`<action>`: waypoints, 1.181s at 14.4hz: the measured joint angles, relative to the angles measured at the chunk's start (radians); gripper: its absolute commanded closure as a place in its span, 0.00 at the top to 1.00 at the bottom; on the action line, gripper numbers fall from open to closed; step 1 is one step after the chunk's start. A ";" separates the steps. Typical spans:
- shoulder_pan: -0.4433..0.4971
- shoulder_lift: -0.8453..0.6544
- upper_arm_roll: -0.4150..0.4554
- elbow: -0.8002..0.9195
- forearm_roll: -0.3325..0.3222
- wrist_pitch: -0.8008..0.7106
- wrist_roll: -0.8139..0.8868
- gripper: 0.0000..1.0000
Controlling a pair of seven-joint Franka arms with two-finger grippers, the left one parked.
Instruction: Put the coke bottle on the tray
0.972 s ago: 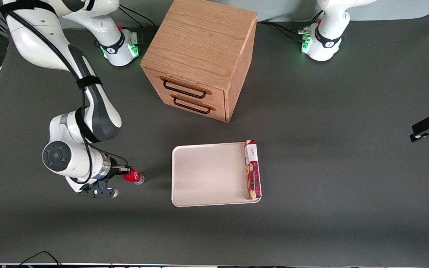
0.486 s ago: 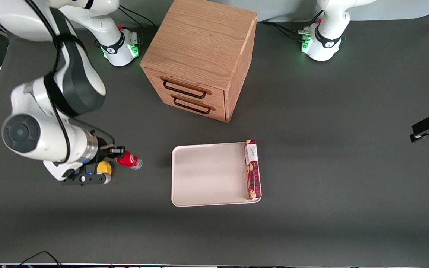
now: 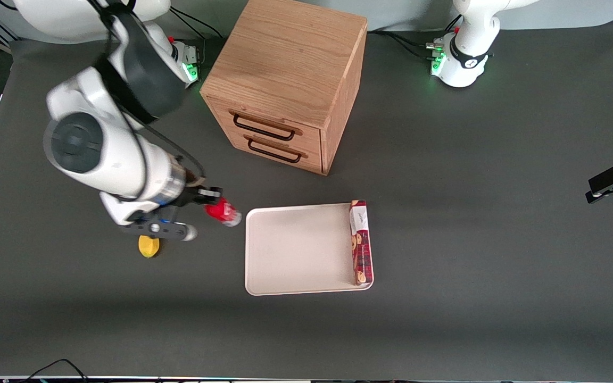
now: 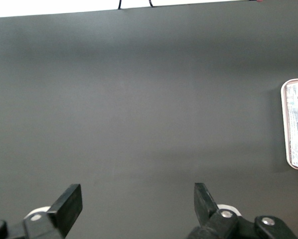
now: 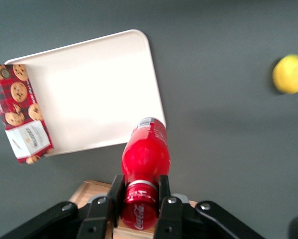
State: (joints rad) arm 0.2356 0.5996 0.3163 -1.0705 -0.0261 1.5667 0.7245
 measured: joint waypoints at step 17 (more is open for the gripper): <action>-0.040 -0.088 0.086 0.047 -0.180 -0.133 0.064 1.00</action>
State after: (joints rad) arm 0.1953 0.5120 0.4020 -1.0231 -0.2059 1.4341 0.7886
